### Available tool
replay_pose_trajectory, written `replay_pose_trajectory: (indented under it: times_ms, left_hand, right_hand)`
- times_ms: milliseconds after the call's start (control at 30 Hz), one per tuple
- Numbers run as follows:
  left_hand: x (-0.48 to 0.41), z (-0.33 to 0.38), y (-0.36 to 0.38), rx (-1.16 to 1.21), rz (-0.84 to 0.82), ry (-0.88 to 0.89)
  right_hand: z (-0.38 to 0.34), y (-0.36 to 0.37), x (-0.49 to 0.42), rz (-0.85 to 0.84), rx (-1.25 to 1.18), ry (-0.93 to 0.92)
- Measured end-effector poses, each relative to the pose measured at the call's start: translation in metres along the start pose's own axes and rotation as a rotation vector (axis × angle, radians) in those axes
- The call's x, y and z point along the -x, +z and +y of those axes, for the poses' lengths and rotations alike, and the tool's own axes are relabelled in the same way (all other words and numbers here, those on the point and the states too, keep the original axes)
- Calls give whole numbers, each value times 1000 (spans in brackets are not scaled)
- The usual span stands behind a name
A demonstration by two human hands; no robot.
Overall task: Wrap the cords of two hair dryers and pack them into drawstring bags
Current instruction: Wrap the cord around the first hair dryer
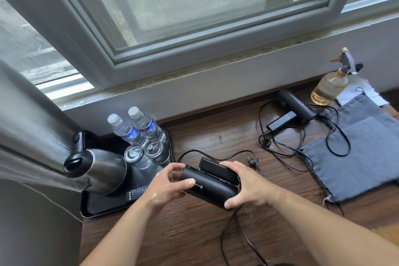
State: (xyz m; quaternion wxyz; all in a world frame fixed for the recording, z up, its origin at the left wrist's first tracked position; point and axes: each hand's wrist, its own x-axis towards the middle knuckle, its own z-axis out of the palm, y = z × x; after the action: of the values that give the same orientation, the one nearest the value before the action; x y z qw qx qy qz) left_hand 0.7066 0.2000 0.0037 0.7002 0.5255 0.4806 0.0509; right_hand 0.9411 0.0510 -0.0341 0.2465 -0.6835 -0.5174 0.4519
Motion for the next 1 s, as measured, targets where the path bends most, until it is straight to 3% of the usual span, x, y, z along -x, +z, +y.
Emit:
replay_pose_trajectory:
  times_ms: [267, 433, 800, 1000]
  left_hand:
    - [-7, 26, 10, -387, -265, -73]
    - [-2, 10, 22, -319, -231, -90]
    - [9, -8, 35, -181, -108, -26]
    - [8, -26, 39, -30, -42, -45]
  right_hand:
    - [-8, -10, 1, -106, 90, -74]
    - [-2, -11, 5, -122, 133, -79]
    - [4, 23, 45, 500, 116, 9]
    - [-4, 35, 45, 511, 129, -16]
